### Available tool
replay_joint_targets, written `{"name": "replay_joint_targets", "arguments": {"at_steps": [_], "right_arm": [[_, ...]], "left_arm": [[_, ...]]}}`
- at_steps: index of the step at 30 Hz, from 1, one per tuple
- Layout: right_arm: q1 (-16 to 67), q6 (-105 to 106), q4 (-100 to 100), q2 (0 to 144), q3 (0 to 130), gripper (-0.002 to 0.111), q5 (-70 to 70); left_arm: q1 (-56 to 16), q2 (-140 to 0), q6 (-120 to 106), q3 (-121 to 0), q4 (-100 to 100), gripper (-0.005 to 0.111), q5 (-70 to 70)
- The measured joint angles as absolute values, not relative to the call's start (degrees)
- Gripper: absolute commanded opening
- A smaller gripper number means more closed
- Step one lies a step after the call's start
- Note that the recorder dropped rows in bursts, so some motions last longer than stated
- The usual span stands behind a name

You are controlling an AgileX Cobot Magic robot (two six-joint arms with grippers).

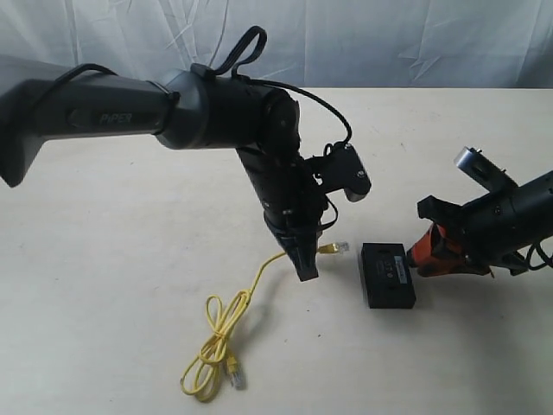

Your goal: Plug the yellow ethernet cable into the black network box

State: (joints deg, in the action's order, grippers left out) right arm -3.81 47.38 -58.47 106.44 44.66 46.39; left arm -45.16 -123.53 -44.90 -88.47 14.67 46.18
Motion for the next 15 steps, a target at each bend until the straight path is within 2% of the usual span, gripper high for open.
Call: {"name": "replay_joint_targets", "arguments": {"at_steps": [6,10,15], "right_arm": [[-0.14,46.80,-56.51,106.44,44.54,0.031,43.63],[0.04,46.34,-55.78,106.44,44.54,0.025,42.77],[0.04,46.25,-55.66,106.44,44.54,0.024,42.37]], "left_arm": [[-45.16,-123.53,-44.90,-88.47,14.78,0.000,45.71],[-45.16,-123.53,-45.01,-88.47,15.78,0.000,45.71],[-45.16,-123.53,-45.12,-88.47,16.32,0.000,45.58]]}}
